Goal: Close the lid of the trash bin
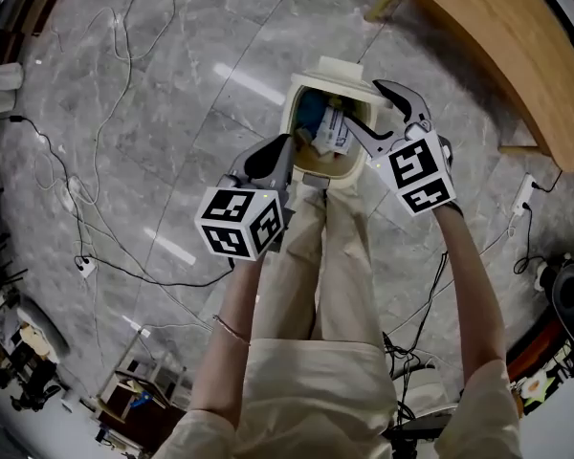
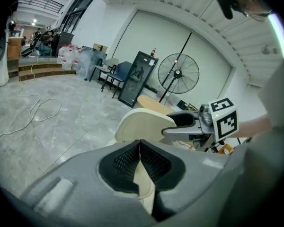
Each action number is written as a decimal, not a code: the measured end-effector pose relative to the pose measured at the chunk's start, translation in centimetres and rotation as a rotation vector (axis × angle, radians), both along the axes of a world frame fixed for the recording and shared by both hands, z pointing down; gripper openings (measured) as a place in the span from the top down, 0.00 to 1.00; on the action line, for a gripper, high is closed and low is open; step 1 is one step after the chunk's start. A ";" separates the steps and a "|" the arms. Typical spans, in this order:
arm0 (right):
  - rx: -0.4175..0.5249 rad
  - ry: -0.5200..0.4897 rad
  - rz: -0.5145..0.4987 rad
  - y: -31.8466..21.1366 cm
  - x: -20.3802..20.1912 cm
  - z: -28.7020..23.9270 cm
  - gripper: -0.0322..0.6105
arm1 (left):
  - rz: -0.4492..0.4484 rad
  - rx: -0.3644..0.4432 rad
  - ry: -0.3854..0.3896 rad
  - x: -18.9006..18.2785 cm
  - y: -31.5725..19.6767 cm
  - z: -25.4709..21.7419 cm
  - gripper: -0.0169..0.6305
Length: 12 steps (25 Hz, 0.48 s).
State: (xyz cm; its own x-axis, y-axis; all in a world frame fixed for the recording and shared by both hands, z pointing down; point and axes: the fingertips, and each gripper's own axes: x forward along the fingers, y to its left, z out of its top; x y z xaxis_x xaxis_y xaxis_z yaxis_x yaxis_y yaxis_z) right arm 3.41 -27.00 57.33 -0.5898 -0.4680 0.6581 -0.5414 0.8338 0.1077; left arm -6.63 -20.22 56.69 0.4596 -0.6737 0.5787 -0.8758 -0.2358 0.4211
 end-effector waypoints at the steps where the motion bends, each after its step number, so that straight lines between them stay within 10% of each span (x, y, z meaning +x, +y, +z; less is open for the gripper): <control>1: -0.003 -0.003 0.002 0.3 0.0 0.0 0.50 | -0.002 0.001 -0.003 0.0 0.2 0.0 0.94; 12: -0.027 0.004 -0.078 4.1 -0.6 1.5 0.50 | -0.104 -0.007 0.021 0.3 3.4 0.4 0.94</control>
